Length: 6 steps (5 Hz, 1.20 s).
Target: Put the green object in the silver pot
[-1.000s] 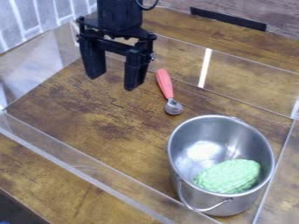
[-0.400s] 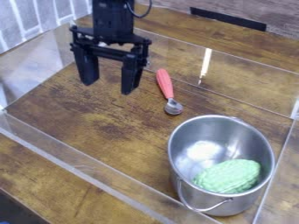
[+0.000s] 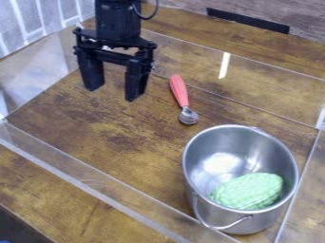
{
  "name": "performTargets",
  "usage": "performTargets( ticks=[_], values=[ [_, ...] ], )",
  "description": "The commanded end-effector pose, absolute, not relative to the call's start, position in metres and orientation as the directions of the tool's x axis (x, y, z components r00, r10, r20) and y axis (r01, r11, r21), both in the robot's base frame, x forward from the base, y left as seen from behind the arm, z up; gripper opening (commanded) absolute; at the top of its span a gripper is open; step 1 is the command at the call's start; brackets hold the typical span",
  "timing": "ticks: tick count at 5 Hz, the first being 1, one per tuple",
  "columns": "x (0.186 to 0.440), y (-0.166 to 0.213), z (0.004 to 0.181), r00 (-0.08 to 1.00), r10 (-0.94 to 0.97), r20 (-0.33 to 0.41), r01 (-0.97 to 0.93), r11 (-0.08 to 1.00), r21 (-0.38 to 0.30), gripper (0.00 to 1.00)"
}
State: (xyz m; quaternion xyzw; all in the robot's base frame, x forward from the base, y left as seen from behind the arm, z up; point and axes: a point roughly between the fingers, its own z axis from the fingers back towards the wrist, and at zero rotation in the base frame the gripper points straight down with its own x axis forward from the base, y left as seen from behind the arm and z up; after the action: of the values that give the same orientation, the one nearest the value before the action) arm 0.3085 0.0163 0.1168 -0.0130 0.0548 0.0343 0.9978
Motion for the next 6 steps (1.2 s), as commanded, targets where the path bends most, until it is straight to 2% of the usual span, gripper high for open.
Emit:
performTargets(
  ticks=[1, 3, 4, 5, 6],
  values=[
    [0.305, 0.026, 0.134, 0.995, 0.09, -0.05, -0.091, 0.996, -0.025, 1.0],
    [0.303, 0.019, 0.137, 0.995, 0.09, -0.04, -0.091, 0.996, -0.023, 1.0],
    [0.304, 0.01, 0.135, 0.996, 0.07, -0.048, -0.071, 0.997, -0.02, 0.0],
    [0.309, 0.011, 0.144, 0.998, 0.031, -0.046, -0.032, 0.999, -0.013, 0.0],
    [0.314, 0.016, 0.149, 0.999, 0.003, -0.05, -0.004, 1.0, -0.017, 1.0]
  ],
)
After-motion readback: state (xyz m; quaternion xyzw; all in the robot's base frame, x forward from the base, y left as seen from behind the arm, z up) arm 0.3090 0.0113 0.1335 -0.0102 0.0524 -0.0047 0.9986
